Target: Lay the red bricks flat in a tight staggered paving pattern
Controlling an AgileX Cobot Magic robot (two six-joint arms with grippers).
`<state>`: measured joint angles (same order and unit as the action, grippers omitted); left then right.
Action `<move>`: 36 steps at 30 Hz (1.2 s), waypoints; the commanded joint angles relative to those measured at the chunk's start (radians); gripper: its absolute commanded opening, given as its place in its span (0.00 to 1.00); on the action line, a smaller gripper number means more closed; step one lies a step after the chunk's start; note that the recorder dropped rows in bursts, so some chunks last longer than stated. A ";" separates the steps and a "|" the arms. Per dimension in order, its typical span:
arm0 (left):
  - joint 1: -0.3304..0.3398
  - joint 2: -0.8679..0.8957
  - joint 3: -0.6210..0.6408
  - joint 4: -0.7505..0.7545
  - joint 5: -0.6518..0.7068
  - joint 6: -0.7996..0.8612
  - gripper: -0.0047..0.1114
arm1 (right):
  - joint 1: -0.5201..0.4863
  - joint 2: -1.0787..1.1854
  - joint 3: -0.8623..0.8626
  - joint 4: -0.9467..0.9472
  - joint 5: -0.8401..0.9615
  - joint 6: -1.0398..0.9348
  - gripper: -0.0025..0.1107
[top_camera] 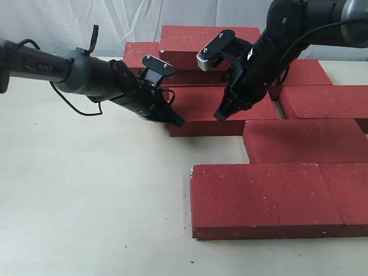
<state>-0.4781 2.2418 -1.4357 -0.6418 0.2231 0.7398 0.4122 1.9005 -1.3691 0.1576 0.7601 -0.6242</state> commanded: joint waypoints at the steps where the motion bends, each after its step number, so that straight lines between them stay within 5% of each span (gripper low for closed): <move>1: -0.039 0.010 -0.012 -0.038 0.026 -0.003 0.04 | -0.004 -0.012 0.000 -0.033 -0.007 0.001 0.01; 11: -0.042 0.012 -0.020 -0.071 0.024 0.000 0.04 | -0.023 -0.035 0.018 -0.107 -0.048 0.088 0.01; 22: -0.051 0.021 -0.032 -0.090 0.025 0.002 0.04 | -0.243 -0.104 0.101 -0.031 -0.138 0.131 0.01; 36: -0.074 0.021 -0.032 -0.086 -0.008 0.002 0.04 | -0.250 -0.104 0.101 0.011 -0.142 0.131 0.01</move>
<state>-0.5250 2.2600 -1.4544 -0.7032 0.1866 0.7398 0.1687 1.8072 -1.2690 0.1679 0.6302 -0.4918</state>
